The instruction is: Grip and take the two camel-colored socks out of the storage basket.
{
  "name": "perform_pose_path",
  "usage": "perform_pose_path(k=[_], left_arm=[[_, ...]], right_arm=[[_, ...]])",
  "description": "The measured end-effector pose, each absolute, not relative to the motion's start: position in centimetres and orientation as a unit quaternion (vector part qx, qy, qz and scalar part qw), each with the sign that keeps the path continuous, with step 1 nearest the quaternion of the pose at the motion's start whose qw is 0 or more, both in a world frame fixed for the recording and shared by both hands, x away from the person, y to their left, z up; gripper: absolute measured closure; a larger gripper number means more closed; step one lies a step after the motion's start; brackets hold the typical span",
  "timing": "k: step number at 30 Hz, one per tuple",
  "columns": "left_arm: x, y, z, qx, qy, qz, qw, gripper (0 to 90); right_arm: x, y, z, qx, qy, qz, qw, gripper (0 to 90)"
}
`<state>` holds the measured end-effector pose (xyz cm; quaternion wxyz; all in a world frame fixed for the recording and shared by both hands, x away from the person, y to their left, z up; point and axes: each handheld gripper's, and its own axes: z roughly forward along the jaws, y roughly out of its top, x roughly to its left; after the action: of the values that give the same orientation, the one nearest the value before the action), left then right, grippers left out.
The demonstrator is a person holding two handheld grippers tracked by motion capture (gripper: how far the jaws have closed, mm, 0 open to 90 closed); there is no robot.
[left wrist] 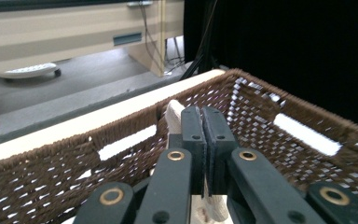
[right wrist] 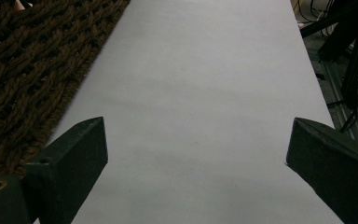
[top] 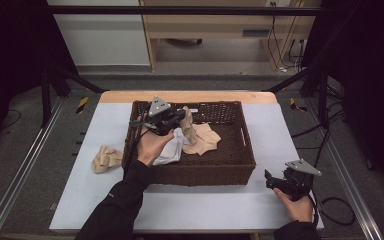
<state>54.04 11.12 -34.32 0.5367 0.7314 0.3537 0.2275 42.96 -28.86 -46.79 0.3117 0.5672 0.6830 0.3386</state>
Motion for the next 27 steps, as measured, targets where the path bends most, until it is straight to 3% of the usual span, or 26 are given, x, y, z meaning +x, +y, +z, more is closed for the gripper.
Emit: perform_pose_path(k=[14,27], left_arm=[[50.3,15.4,-28.6,0.678,0.326,0.259,0.606,87.9],[47.9,21.0,-26.1,0.645,0.337,0.299,0.618,87.9]], right_arm=[[43.0,-28.9,-46.8,0.568,0.683,0.335,0.312,5.5],[43.0,-28.9,-46.8,0.569,0.683,0.334,0.314,5.5]])
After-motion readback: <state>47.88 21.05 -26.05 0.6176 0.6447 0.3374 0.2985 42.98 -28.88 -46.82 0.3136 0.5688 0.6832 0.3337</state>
